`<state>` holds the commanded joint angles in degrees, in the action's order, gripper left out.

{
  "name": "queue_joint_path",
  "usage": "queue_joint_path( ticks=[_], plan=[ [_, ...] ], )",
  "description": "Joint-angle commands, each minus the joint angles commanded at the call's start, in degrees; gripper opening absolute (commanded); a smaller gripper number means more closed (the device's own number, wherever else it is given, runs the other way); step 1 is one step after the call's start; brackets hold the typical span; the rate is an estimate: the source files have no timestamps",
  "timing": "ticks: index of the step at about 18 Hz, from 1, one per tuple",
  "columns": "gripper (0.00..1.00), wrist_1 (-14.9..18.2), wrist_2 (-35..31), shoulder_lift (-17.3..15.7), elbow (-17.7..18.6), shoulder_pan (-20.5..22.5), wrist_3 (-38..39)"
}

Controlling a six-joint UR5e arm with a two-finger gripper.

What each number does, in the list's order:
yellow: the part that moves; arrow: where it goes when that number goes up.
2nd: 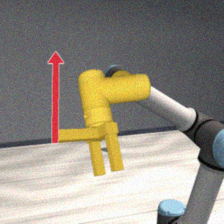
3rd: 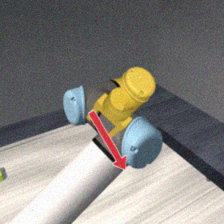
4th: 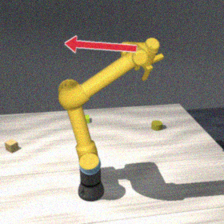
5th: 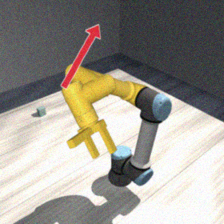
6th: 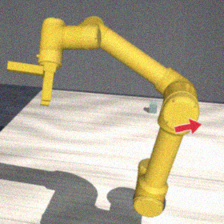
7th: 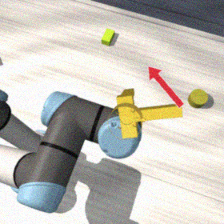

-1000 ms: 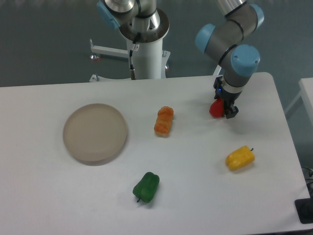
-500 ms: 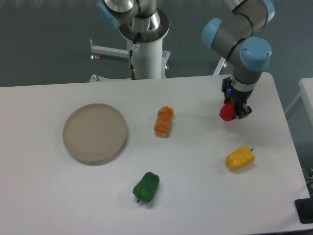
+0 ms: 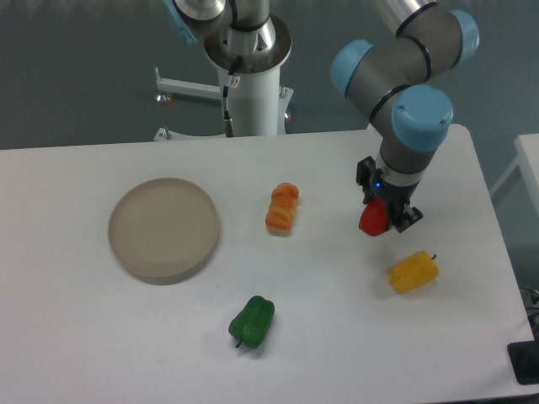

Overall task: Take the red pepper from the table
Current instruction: 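Lift the grasped red bell pepper up off the table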

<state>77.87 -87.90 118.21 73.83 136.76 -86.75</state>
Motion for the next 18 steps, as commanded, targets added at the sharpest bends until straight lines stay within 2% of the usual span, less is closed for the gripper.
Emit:
queue_joint_path(
  ticks=[2, 11, 15, 18],
  plan=[
    [0.22, 0.2, 0.4, 0.4, -1.1, -0.4, 0.0],
    [0.22, 0.6, 0.1, 0.4, -1.6, -0.5, -0.8],
    [0.21, 2.6, 0.3, -0.2, -2.0, 0.5, -1.6],
    [0.21, 2.6, 0.2, -0.3, -2.0, 0.6, -2.0]
  ],
)
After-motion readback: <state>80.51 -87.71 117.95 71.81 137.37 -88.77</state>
